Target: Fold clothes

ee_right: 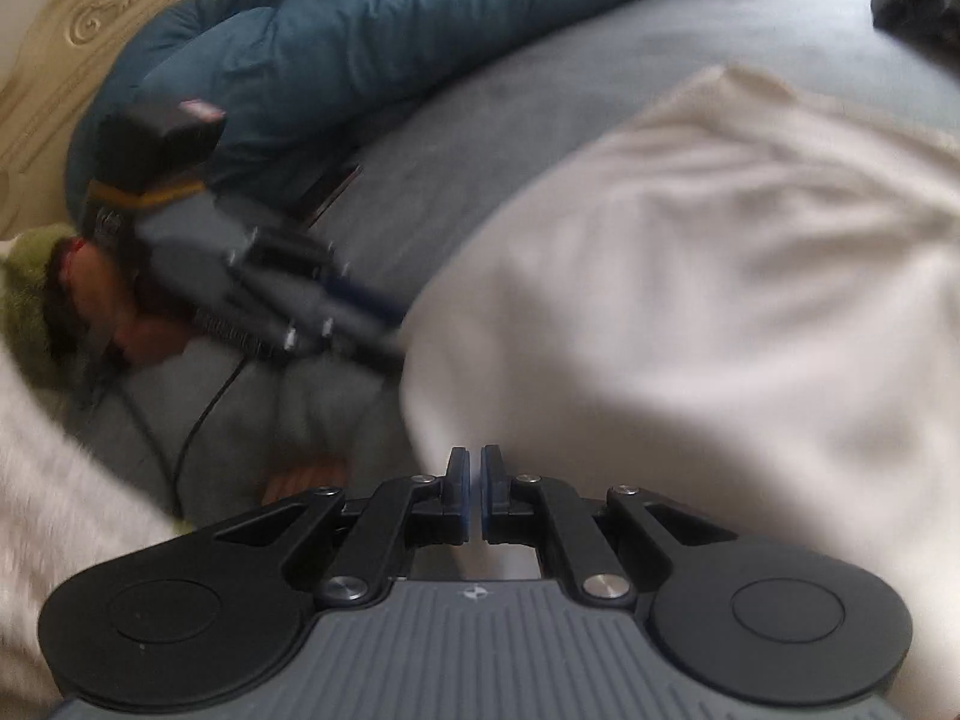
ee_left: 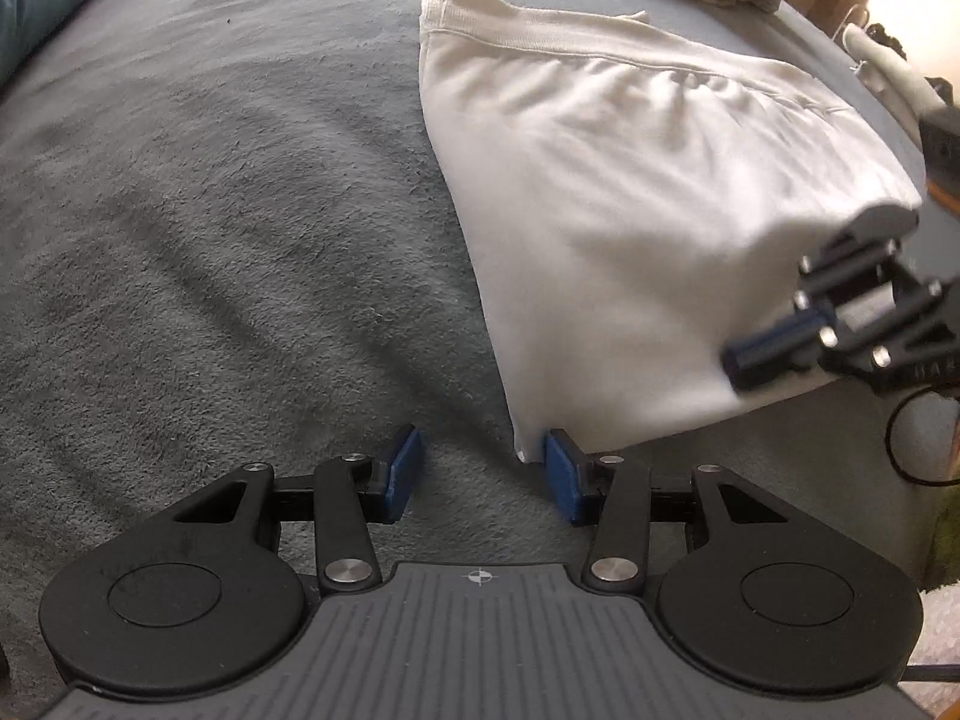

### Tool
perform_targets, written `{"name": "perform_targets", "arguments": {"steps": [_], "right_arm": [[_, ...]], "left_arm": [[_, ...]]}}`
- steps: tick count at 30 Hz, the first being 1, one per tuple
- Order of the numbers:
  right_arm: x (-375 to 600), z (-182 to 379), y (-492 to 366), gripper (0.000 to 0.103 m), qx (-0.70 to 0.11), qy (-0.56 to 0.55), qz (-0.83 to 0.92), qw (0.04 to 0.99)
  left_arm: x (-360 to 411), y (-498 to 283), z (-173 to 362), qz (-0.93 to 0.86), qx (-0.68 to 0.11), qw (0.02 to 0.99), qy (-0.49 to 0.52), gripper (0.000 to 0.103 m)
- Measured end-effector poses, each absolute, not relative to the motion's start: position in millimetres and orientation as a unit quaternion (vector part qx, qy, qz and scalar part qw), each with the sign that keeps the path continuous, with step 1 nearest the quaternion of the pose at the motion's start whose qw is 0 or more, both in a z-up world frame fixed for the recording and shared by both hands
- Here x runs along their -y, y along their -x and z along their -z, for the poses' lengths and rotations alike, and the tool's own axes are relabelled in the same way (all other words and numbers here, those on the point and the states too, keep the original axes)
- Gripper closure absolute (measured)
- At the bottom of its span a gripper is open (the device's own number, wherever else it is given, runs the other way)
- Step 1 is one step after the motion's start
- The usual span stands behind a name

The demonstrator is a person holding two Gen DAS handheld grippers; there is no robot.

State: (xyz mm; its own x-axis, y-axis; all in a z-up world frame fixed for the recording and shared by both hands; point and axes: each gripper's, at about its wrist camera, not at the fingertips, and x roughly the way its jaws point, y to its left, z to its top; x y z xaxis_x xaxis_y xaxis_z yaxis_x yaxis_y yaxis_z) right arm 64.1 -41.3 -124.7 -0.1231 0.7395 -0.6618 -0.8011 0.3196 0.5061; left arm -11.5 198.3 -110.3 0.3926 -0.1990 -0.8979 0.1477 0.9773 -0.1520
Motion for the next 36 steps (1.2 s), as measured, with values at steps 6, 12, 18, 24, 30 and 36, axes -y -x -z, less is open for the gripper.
{"name": "perform_targets", "arguments": {"steps": [6, 12, 18, 24, 30, 36], "right_arm": [[73.8, 126.2, -64.4, 0.1, -0.512, -0.038, -0.569, 0.643], [109.2, 96.2, -73.6, 0.1, -0.457, -0.044, -0.513, 0.725], [122.7, 106.6, -76.4, 0.101, -0.447, -0.004, -0.458, 0.768], [144.0, 87.9, -62.7, 0.1, -0.437, 0.002, -0.429, 0.79], [127.1, 90.5, -72.4, 0.1, -0.416, 0.042, -0.395, 0.818], [119.4, 92.6, -78.3, 0.1, -0.424, 0.051, -0.389, 0.816]], "left_arm": [[-200.4, 10.2, 105.1, 0.101, -0.547, 0.831, 0.019, 0.057], [-202.5, 16.3, 62.3, 0.074, -0.495, 0.866, -0.017, 0.058], [-152.5, -9.9, 67.6, 0.131, -0.454, 0.881, 0.005, 0.058], [-105.3, -28.0, 74.5, 0.172, -0.43, 0.887, -0.007, 0.058], [-83.3, -35.8, 88.5, 0.19, -0.42, 0.886, -0.039, 0.058], [-71.2, -44.2, 104.5, 0.198, -0.424, 0.882, -0.06, 0.057]]}}
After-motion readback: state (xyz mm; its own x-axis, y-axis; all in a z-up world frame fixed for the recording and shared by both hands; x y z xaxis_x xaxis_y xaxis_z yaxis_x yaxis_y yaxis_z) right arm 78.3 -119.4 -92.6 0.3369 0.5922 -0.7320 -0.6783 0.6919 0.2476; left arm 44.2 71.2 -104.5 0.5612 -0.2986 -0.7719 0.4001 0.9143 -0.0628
